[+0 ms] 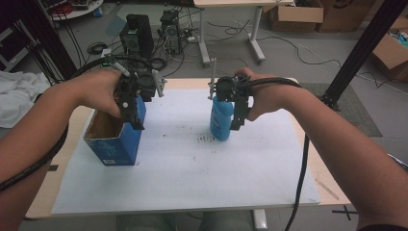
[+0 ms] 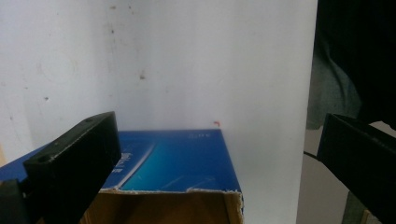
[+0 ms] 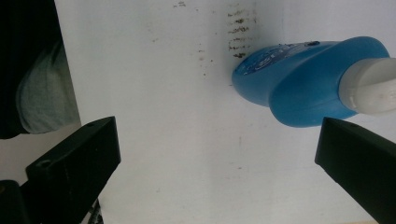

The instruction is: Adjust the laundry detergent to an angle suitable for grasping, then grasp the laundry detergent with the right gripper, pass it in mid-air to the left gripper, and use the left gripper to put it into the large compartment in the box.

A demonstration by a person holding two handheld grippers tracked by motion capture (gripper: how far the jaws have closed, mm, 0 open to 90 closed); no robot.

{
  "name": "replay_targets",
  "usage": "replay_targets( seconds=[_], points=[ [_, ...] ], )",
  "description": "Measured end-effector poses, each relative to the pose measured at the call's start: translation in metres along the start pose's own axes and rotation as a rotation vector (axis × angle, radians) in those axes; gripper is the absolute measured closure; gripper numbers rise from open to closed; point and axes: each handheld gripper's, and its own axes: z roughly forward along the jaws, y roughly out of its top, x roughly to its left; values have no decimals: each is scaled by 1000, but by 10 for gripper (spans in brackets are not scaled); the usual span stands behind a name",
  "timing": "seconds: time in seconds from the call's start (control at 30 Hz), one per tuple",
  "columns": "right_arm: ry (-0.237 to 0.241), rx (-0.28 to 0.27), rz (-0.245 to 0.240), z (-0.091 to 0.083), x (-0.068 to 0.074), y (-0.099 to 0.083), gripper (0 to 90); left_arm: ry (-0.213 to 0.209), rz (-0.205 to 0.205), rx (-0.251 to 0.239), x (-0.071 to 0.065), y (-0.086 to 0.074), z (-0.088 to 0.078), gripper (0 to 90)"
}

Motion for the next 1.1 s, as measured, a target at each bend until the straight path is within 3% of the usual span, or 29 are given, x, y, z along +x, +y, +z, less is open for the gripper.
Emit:
replay_targets(
  seconds=[0.63, 1.1],
  points=[
    [-11, -6, -5, 0, 5, 0, 0, 5, -13, -27, -4, -4, 4, 1],
    [-2, -7, 5, 4, 4, -3, 0, 7, -27, -20, -7, -7, 4, 1]
  ],
)
